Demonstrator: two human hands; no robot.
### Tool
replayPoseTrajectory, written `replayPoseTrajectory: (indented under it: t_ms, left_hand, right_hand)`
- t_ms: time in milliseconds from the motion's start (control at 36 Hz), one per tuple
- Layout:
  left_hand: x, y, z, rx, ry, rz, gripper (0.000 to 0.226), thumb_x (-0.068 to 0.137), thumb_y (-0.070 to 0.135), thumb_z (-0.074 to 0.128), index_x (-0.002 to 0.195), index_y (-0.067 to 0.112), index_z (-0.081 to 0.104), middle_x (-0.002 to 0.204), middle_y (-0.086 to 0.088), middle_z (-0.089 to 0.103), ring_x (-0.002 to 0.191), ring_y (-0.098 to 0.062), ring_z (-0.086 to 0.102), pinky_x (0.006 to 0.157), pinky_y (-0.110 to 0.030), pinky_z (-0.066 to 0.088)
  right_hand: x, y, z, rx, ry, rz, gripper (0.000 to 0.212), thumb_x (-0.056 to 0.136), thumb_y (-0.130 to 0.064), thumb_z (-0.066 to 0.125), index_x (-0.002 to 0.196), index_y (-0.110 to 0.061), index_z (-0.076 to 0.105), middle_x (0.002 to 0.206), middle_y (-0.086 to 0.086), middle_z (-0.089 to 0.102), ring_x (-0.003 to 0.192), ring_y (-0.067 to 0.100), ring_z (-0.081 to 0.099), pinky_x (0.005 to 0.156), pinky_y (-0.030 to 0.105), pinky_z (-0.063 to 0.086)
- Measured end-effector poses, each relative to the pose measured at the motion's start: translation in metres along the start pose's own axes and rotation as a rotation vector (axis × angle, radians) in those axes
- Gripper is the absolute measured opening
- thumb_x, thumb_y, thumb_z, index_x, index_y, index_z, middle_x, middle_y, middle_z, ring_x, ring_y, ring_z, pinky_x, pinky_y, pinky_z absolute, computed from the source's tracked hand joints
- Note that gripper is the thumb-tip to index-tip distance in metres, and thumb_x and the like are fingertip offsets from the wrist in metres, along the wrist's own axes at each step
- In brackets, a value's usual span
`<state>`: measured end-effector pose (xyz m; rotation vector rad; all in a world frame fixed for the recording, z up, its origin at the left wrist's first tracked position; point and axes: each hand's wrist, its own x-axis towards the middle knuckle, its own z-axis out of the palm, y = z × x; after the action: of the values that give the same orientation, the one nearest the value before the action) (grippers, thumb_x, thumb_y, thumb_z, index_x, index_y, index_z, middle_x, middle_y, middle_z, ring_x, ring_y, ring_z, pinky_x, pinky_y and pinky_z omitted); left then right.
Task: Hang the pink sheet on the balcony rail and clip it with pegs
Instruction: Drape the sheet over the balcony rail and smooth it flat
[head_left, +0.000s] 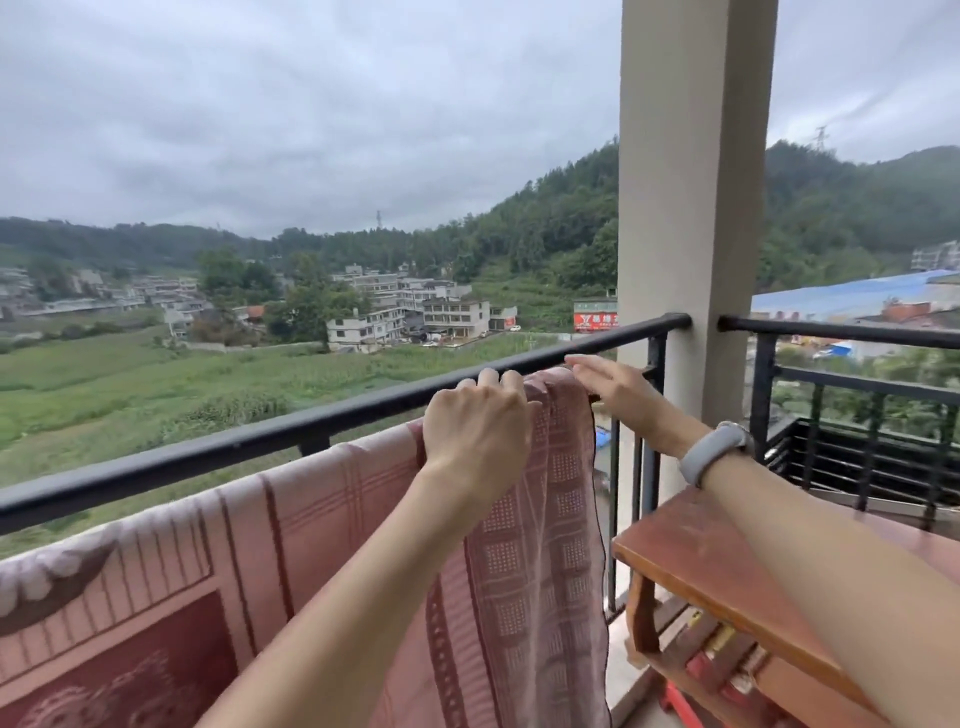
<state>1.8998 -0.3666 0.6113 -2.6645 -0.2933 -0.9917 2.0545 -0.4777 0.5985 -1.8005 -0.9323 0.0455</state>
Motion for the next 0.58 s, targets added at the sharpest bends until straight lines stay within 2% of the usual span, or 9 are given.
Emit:
replayPoseTrajectory:
  t_ms: [83,167,250,306,361,417,472,528,583]
  left_hand:
    - [0.010,0.010,0.007,0.009,0.055,-0.045,0.027,0.097,0.034,0.036,0.106,0.013,0.051,0.106,-0.005,0.060,0.093,-0.023,0.058,0.063,-0.030,0.034]
    - [0.013,0.016,0.009,0.006,0.070,-0.103,0.028,0.095,0.038,0.041,0.106,0.015,0.053,0.102,-0.001,0.061,0.089,-0.020,0.060,0.063,-0.028,0.036]
    - [0.014,0.023,0.007,-0.006,0.087,-0.194,0.030,0.091,0.041,0.047,0.107,0.017,0.056,0.100,0.001,0.064,0.088,-0.021,0.061,0.066,-0.031,0.042]
    - [0.016,0.032,0.007,-0.050,0.124,-0.239,0.027,0.088,0.035,0.054,0.108,0.018,0.059,0.104,0.000,0.065,0.093,-0.022,0.060,0.077,-0.035,0.045]
    - [0.020,0.046,0.007,-0.103,0.175,-0.260,0.026,0.086,0.029,0.057,0.110,0.018,0.060,0.109,0.000,0.064,0.098,-0.022,0.059,0.085,-0.037,0.042]
    - [0.025,0.060,0.009,-0.109,0.208,-0.269,0.029,0.086,0.031,0.057,0.112,0.019,0.059,0.113,0.001,0.063,0.101,-0.021,0.059,0.091,-0.037,0.039]
    - [0.029,0.071,0.014,-0.093,0.193,-0.290,0.032,0.087,0.037,0.055,0.113,0.019,0.060,0.114,0.001,0.063,0.103,-0.020,0.058,0.094,-0.037,0.037]
    - [0.031,0.076,0.019,-0.066,0.167,-0.320,0.031,0.088,0.038,0.054,0.111,0.019,0.062,0.114,0.002,0.063,0.103,-0.020,0.057,0.094,-0.037,0.037]
    - [0.031,0.077,0.024,-0.050,0.169,-0.330,0.024,0.088,0.032,0.056,0.106,0.018,0.065,0.111,0.002,0.063,0.102,-0.021,0.057,0.092,-0.037,0.039]
  right_hand:
    - [0.006,0.014,-0.011,0.180,-0.132,0.038,0.029,0.093,-0.028,0.049,0.104,-0.005,0.064,0.095,0.004,0.067,0.089,0.013,0.061,0.079,0.028,0.048]
    - [0.015,0.024,-0.016,0.238,-0.151,-0.055,0.016,0.090,-0.019,0.055,0.087,-0.006,0.063,0.078,0.002,0.062,0.075,0.012,0.057,0.072,0.027,0.047]
    - [0.024,0.027,-0.020,0.148,-0.043,-0.234,0.013,0.090,-0.014,0.055,0.078,-0.011,0.060,0.068,0.000,0.056,0.062,0.006,0.050,0.061,0.021,0.041]
    - [0.024,0.030,-0.028,0.198,0.107,-0.359,0.013,0.090,-0.010,0.055,0.077,-0.009,0.058,0.066,-0.002,0.054,0.055,0.001,0.047,0.056,0.016,0.040]
    - [0.019,0.037,-0.038,0.304,0.179,-0.446,0.012,0.089,-0.010,0.056,0.077,-0.010,0.057,0.074,-0.001,0.056,0.063,-0.001,0.051,0.063,0.015,0.045]
    - [0.014,0.051,-0.043,0.378,0.077,-0.484,0.010,0.086,-0.015,0.055,0.077,-0.012,0.058,0.094,0.002,0.058,0.084,0.003,0.057,0.076,0.020,0.049]
    - [0.012,0.063,-0.046,0.436,-0.074,-0.452,0.018,0.084,-0.019,0.050,0.081,-0.006,0.063,0.110,0.004,0.061,0.100,0.008,0.058,0.084,0.022,0.050]
    - [0.016,0.069,-0.048,0.459,-0.156,-0.412,0.025,0.084,-0.021,0.048,0.089,-0.004,0.065,0.108,0.002,0.066,0.099,0.012,0.061,0.086,0.026,0.050]
    - [0.023,0.073,-0.049,0.459,-0.180,-0.389,0.019,0.081,-0.019,0.049,0.093,-0.011,0.062,0.101,0.002,0.066,0.094,0.011,0.063,0.085,0.028,0.050]
